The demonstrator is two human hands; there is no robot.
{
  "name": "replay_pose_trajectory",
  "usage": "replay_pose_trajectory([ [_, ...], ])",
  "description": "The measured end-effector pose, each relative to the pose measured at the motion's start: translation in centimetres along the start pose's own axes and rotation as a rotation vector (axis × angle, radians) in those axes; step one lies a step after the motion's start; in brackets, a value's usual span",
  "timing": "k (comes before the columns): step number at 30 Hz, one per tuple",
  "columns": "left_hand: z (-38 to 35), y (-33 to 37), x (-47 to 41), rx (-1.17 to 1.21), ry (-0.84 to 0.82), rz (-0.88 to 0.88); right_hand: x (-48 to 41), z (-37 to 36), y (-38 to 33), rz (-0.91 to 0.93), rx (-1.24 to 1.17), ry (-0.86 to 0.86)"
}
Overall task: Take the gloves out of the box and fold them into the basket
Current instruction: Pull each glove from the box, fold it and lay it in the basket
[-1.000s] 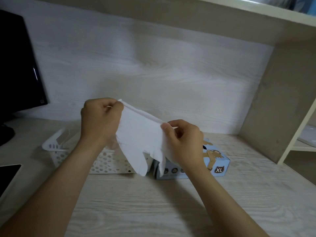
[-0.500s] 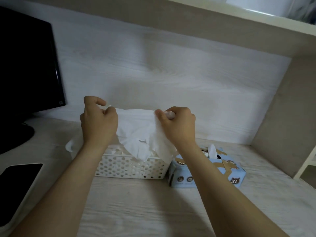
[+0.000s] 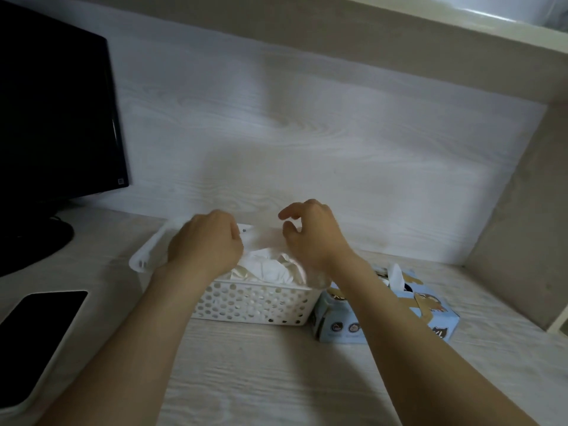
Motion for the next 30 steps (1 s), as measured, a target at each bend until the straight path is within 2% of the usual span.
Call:
replay_pose_trajectory([
  [2,0.0,0.1,0.2,-0.017,-0.132,0.018,0.9,0.5,-0.1,-0.011,-0.064,-0.177],
  [4,-0.1,0.0,0.2,-0.024,-0.174,0.035,1.8,0.6,0.3,-0.03,-0.07,-0.261],
  [7,0.0,0.3,0.4,-0.088,-0.135,0.016,3.1,0.9,0.7,0.005,-0.141,-0.131],
  [10,0.2,1.7,1.1,-0.171,0.051,-0.081,4.2,1.4,1.3,0.09,-0.24,0.103],
  [12,0.3,3.4,1.8,-0.143,0.195,-0.174,5.0,1.9,2.4,0.105,-0.256,0.185],
  [15,-0.5,6.0,3.3,-0.066,0.321,-0.372,6.2,3.3,4.7,0.047,-0.192,0.175],
  [19,-3.1,8.9,5.7,-0.101,0.408,-0.584,8.1,5.4,7.8,-0.048,-0.066,0.131],
  [22,-5.1,10.2,6.8,-0.134,0.365,-0.666,9.5,6.0,9.3,-0.084,-0.023,0.119],
  [25,-6.1,10.2,6.9,-0.165,0.303,-0.711,10.0,6.5,10.1,-0.107,-0.109,0.128],
  [27,-6.2,10.2,7.0,-0.176,0.294,-0.73,10.2,6.6,10.6,-0.128,-0.17,0.108],
  [30,-6.2,10.1,7.1,-0.215,0.293,-0.758,10.0,6.1,11.4,-0.121,-0.133,0.099],
])
Point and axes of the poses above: each hand's wrist, its own x-axis away from the middle knuckle, its own z-axis out of the back of the hand, y = z × x, the point moved 1 cm from there along -x, towards the middle knuckle, and after that the axes turned 11 degrees about -x, right-handed, at the moved point
